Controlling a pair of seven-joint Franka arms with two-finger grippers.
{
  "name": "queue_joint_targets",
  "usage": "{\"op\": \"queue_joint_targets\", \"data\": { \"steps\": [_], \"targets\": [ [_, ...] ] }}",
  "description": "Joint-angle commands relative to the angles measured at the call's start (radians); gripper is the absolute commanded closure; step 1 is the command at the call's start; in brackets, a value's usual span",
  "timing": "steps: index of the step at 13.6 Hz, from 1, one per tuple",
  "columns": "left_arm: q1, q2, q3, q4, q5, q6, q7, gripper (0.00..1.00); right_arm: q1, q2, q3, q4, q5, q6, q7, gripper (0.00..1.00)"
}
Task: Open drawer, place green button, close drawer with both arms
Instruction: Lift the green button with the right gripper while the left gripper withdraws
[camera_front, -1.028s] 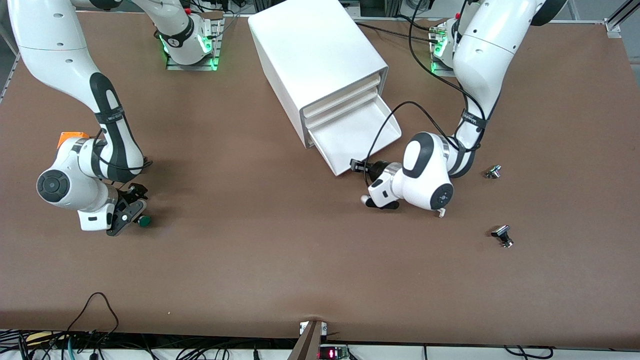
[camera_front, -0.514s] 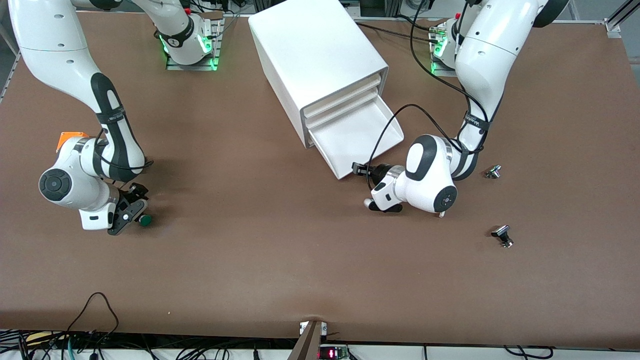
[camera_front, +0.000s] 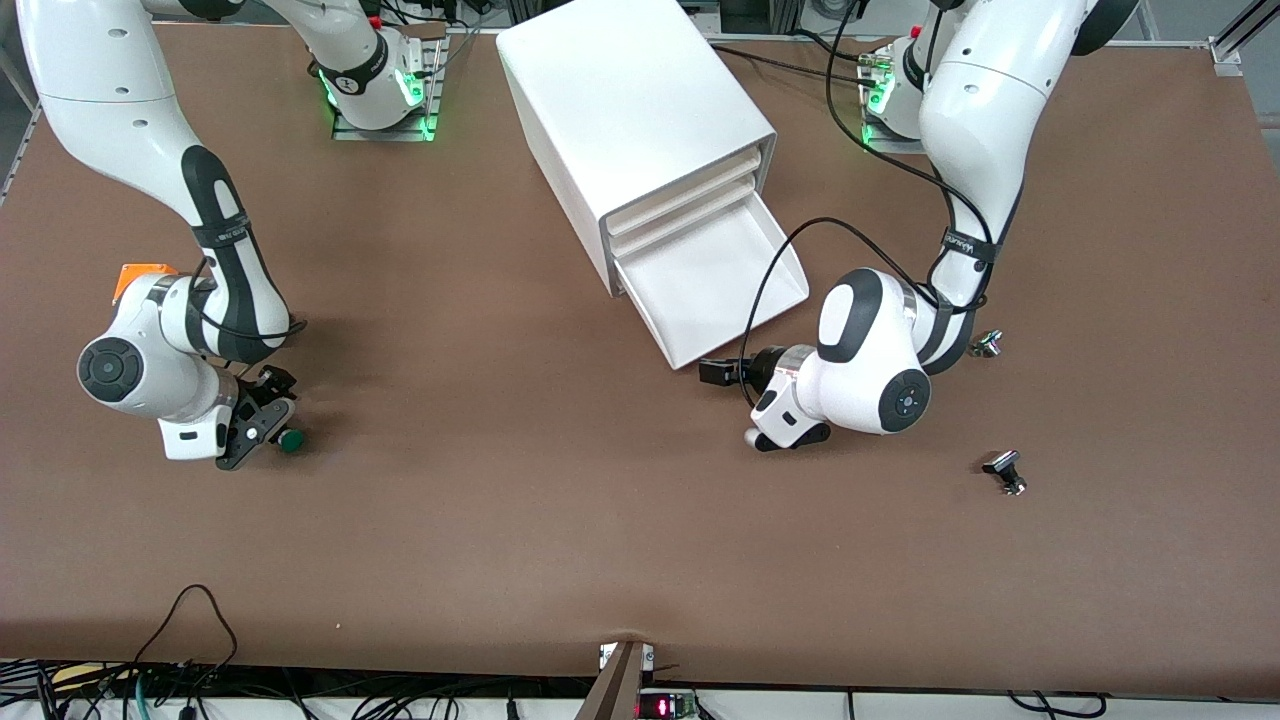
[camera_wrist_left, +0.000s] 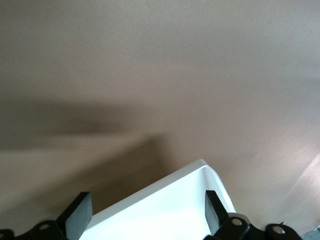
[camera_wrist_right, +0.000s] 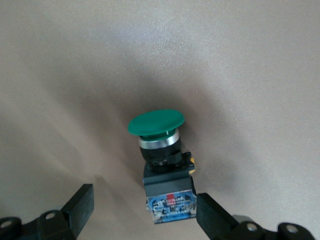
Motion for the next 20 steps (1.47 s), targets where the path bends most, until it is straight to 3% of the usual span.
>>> {"op": "queue_joint_targets", "data": {
  "steps": [1, 4, 8, 14, 15, 17, 20],
  "targets": [
    [0.012, -0.036, 0.012, 0.028, 0.058, -0.013, -0.074, 0.01, -0.01, -0.007, 0.013, -0.022, -0.011, 0.016, -0.016, 0.06],
    [0.024, -0.117, 0.037, 0.032, 0.183, -0.015, -0.158, 0.01, -0.008, -0.007, 0.012, -0.021, -0.011, 0.016, -0.016, 0.06],
    [0.048, -0.233, 0.048, 0.033, 0.402, -0.121, -0.246, 0.01, -0.008, -0.007, 0.012, -0.019, -0.011, 0.013, -0.016, 0.06],
    [0.141, -0.332, 0.048, 0.033, 0.479, -0.225, -0.237, 0.01, -0.008, -0.007, 0.013, -0.018, -0.011, 0.013, -0.016, 0.09],
    [0.147, -0.338, 0.048, 0.033, 0.479, -0.227, -0.237, 0.01, -0.007, -0.007, 0.013, -0.018, -0.011, 0.013, -0.016, 0.17],
    [0.147, -0.338, 0.048, 0.033, 0.479, -0.227, -0.237, 0.01, -0.008, -0.005, 0.013, -0.019, -0.011, 0.013, -0.016, 0.48],
    [0.147, -0.335, 0.049, 0.033, 0.481, -0.224, -0.237, 0.01, -0.008, -0.005, 0.013, -0.019, -0.011, 0.013, -0.024, 0.78]
  ]
}}
